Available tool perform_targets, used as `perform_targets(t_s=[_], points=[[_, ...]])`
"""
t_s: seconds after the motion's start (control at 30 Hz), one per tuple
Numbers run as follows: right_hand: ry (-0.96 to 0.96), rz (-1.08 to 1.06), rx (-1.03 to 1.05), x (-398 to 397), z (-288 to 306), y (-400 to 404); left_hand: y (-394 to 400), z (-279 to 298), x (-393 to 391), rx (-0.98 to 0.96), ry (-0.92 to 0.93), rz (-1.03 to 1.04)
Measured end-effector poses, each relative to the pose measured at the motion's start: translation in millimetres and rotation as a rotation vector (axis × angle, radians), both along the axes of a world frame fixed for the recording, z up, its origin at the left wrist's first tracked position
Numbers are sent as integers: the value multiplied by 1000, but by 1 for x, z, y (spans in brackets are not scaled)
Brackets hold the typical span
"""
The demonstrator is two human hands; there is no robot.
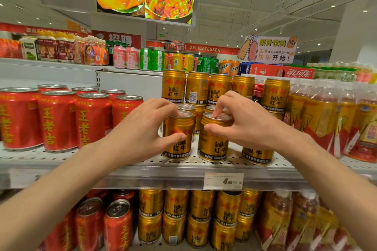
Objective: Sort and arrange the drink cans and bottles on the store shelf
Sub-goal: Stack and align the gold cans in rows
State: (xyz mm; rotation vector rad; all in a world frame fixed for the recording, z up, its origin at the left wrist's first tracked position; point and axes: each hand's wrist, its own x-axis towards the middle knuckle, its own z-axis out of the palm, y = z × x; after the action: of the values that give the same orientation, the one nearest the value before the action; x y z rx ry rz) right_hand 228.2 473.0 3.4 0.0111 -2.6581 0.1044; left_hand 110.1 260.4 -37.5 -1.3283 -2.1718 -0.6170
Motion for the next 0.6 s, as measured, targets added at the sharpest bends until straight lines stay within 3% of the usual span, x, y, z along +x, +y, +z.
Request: perform_targets(t_s=[0.27,0.6], points=[[-53,21,-27,-10,24,3,7,-42,4,305,-207,-60],[-304,23,-131,-100,41,-2,10,-66,-5,446,-461,-87]])
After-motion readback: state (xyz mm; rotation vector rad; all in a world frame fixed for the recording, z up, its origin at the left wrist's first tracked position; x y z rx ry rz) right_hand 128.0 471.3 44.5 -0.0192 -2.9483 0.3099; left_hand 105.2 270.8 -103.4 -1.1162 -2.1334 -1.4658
